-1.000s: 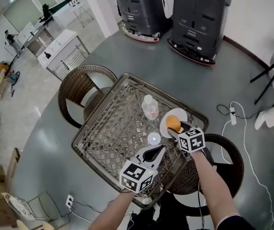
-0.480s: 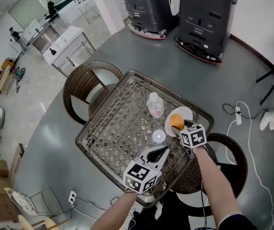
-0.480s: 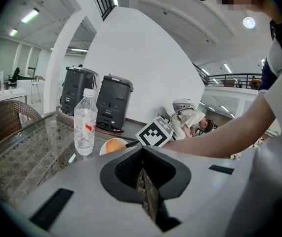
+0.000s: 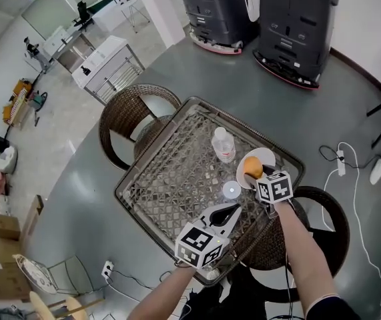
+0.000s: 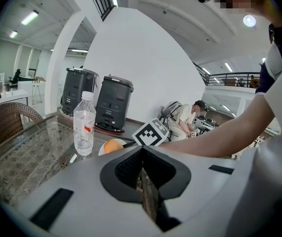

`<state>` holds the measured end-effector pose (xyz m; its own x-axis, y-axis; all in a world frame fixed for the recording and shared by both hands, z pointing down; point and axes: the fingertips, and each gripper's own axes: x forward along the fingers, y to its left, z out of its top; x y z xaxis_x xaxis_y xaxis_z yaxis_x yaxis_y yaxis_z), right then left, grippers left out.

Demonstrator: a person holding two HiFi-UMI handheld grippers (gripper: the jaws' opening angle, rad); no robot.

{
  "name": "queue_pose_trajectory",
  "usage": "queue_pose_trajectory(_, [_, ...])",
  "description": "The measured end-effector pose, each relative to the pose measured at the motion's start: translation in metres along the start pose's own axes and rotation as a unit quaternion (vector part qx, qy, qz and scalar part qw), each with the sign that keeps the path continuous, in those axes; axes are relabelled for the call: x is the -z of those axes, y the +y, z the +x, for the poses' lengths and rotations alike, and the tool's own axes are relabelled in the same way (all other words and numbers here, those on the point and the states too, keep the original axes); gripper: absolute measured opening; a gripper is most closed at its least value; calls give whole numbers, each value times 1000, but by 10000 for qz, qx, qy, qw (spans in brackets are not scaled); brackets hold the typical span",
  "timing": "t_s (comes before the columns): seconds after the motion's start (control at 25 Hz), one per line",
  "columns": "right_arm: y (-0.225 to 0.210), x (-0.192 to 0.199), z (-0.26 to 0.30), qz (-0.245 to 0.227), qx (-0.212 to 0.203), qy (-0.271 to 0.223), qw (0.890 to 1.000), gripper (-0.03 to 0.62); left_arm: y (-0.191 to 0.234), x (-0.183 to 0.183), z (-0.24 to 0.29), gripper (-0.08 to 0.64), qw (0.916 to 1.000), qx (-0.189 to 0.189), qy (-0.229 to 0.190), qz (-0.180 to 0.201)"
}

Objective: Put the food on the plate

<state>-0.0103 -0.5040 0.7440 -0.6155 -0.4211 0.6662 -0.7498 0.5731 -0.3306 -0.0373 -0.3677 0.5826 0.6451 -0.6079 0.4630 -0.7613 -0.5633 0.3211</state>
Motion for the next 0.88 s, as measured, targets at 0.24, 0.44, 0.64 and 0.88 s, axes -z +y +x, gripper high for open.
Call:
queue_pose_trajectory(0.24, [0,-2,-8,16,120,-133,9998,305,-3,3,-7,7,10000,10,-21,40])
queue_pose_trajectory(0.44, [6,-6,-35,73,248,-327,9991,305,-11,-10,-13,6,9996,149,-196,100])
queue_pose_trajectory(0.64, [23,-23,-80,265,429,-824,9953,305,-25,-32,-20,7,9977,505,-400,221])
queue_pose_trajectory(0.88, [76,-42,-151,435,486,-1780,9819,249,-36,-63,-52,7,9940,753,-718,348])
